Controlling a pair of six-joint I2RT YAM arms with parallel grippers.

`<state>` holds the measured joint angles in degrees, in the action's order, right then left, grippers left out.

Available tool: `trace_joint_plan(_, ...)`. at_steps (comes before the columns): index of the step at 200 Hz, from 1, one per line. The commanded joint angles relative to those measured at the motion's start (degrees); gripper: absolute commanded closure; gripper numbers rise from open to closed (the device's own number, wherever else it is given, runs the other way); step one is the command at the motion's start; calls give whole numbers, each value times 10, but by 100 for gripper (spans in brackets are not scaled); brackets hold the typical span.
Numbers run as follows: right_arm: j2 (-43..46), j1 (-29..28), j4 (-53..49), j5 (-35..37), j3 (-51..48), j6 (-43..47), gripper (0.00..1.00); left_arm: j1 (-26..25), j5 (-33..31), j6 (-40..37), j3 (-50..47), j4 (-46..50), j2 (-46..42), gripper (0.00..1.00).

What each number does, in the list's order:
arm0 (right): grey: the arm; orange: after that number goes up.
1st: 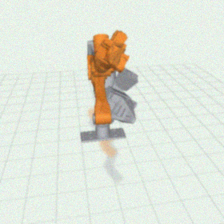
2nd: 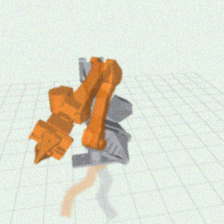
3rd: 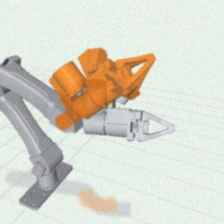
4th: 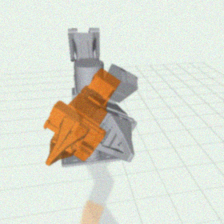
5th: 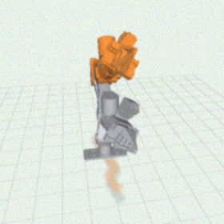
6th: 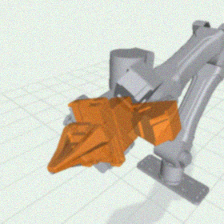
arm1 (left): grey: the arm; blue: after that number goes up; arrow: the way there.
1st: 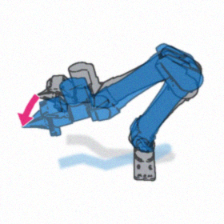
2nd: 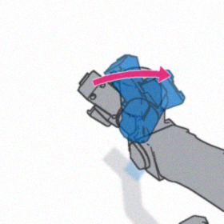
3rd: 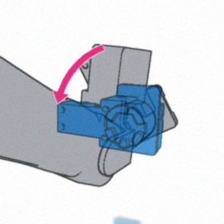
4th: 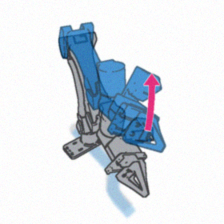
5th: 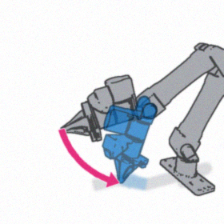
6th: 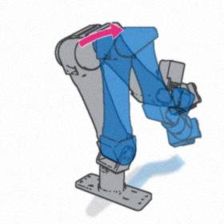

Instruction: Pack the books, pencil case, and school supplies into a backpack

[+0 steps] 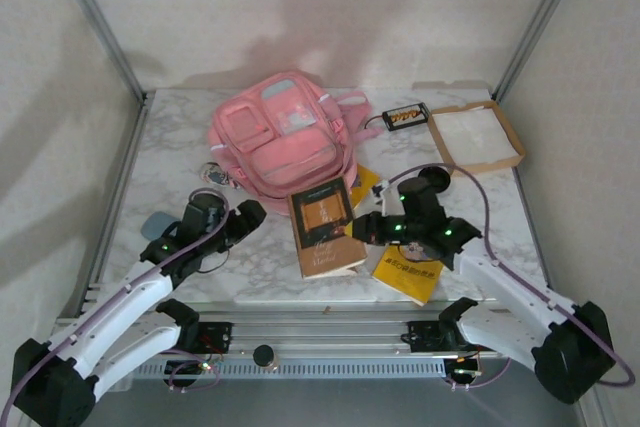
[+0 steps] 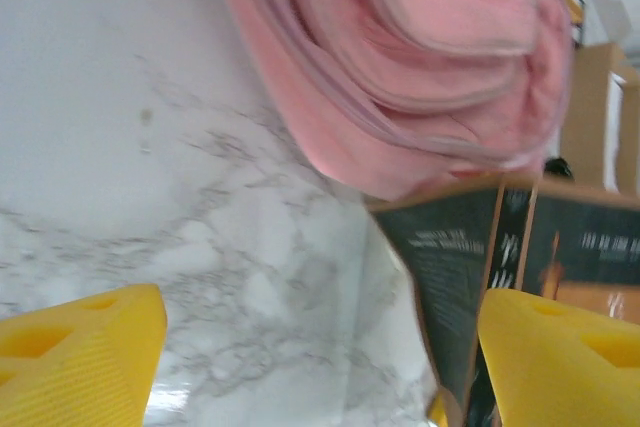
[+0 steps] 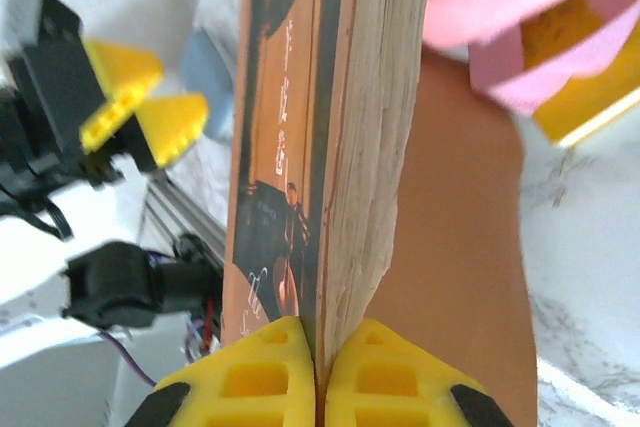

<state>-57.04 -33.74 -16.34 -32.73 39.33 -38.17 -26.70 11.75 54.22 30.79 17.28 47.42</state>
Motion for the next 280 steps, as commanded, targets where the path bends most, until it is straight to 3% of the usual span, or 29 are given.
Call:
trace_joint_plan(1,4,32,-19,-48,65,23,100,-33,54,7,30,-53,6,16)
trace_joint_plan(42,-49,70,46,-126,112,9,100,-90,118,49,31,-224,32,12)
trace_joint_plan(75,-58,75,64,-149,140,-12,100,-111,138,48,68,-249,89,12)
trace_joint_plan(92,-40,78,18,-147,161,-3,100,-131,137,48,88,-263,91,12)
trace_joint_plan(124,6,129,-72,-155,183,20,100,-139,100,22,126,-186,102,11)
trace_joint_plan(152,14,153,-115,-168,216,39,100,-140,115,36,141,-215,111,7)
trace_joint_plan(194,11,152,14,-210,183,-27,100,-146,161,45,163,-313,162,4)
trace_joint_plan(211,4,152,42,-224,181,-35,100,-146,163,35,188,-305,192,4)
trace_joint_plan(240,-15,153,68,-242,163,-46,100,-150,191,62,195,-394,217,15)
trace_joint_plan(255,-25,154,43,-238,168,-22,100,-152,204,77,190,-438,218,27)
trace_joint_plan(280,-31,172,19,-228,166,-1,100,-152,188,66,192,-417,212,48)
